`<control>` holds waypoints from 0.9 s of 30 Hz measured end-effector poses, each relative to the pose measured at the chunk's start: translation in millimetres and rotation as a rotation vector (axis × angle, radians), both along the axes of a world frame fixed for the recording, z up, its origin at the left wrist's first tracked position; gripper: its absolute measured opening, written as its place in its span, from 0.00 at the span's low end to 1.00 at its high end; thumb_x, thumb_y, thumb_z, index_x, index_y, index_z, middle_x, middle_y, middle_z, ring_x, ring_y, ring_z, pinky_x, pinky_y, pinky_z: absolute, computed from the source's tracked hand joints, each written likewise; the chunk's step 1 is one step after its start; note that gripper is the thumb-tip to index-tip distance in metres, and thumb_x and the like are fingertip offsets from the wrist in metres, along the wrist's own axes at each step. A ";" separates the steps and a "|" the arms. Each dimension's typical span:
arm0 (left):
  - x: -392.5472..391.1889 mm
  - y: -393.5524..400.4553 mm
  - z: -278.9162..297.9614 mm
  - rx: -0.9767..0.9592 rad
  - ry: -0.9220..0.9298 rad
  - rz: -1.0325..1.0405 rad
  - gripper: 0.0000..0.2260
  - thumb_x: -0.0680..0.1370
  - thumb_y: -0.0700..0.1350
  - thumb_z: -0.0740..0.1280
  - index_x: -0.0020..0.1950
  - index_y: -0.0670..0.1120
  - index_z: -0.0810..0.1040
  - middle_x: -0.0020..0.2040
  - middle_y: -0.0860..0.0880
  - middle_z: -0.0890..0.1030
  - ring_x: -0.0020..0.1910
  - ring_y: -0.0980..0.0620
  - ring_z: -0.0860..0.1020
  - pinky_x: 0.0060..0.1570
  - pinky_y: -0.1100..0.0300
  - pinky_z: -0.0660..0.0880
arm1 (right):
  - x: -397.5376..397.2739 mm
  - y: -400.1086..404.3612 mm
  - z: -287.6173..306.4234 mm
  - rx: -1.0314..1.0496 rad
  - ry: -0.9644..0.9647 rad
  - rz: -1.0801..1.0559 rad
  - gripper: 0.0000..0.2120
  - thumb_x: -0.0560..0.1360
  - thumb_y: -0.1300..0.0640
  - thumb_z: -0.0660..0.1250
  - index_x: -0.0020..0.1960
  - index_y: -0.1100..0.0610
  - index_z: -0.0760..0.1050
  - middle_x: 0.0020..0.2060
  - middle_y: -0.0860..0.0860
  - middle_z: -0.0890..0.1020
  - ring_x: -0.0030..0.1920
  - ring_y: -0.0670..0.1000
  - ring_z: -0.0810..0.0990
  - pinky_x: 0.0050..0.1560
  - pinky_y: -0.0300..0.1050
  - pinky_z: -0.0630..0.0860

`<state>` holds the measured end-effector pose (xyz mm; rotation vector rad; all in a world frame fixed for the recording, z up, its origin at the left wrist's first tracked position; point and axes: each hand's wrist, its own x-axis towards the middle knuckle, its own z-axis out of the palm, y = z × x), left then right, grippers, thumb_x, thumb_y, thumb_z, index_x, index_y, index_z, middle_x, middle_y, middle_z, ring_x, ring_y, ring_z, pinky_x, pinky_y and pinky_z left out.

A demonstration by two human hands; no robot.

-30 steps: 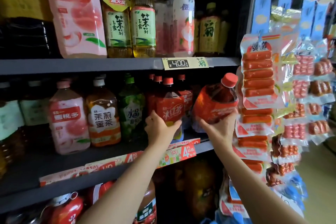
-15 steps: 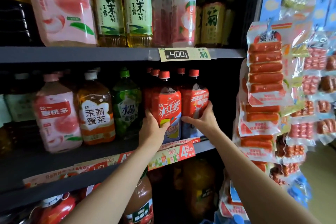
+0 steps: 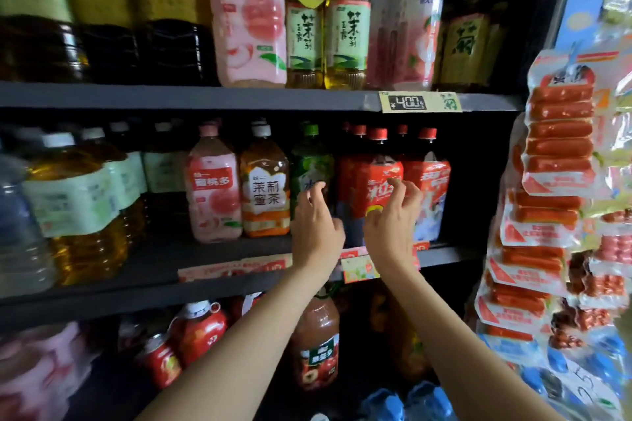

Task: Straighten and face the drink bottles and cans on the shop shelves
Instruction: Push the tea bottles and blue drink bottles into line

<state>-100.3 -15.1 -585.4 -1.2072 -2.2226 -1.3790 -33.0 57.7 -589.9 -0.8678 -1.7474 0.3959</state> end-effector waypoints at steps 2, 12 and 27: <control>-12.3 -24.8 -2.3 0.007 0.013 0.023 0.24 0.75 0.35 0.62 0.70 0.44 0.62 0.65 0.45 0.68 0.60 0.46 0.71 0.57 0.54 0.71 | -12.1 -23.9 3.2 0.013 -0.011 0.034 0.24 0.69 0.73 0.58 0.64 0.66 0.66 0.65 0.64 0.64 0.61 0.65 0.66 0.58 0.50 0.63; -88.0 -155.2 -28.4 0.061 -0.098 0.219 0.20 0.75 0.35 0.62 0.66 0.44 0.65 0.63 0.47 0.71 0.54 0.46 0.77 0.56 0.47 0.73 | -88.3 -110.9 -18.1 -0.051 -0.435 0.467 0.17 0.73 0.70 0.57 0.61 0.64 0.71 0.60 0.60 0.71 0.60 0.60 0.70 0.56 0.44 0.65; -116.9 -256.5 -81.1 0.088 -0.128 0.396 0.18 0.75 0.32 0.63 0.63 0.42 0.68 0.54 0.46 0.76 0.46 0.47 0.78 0.42 0.58 0.72 | -96.1 -158.9 -64.1 -0.100 -0.498 0.538 0.12 0.73 0.69 0.58 0.49 0.61 0.79 0.47 0.57 0.82 0.51 0.58 0.78 0.49 0.45 0.70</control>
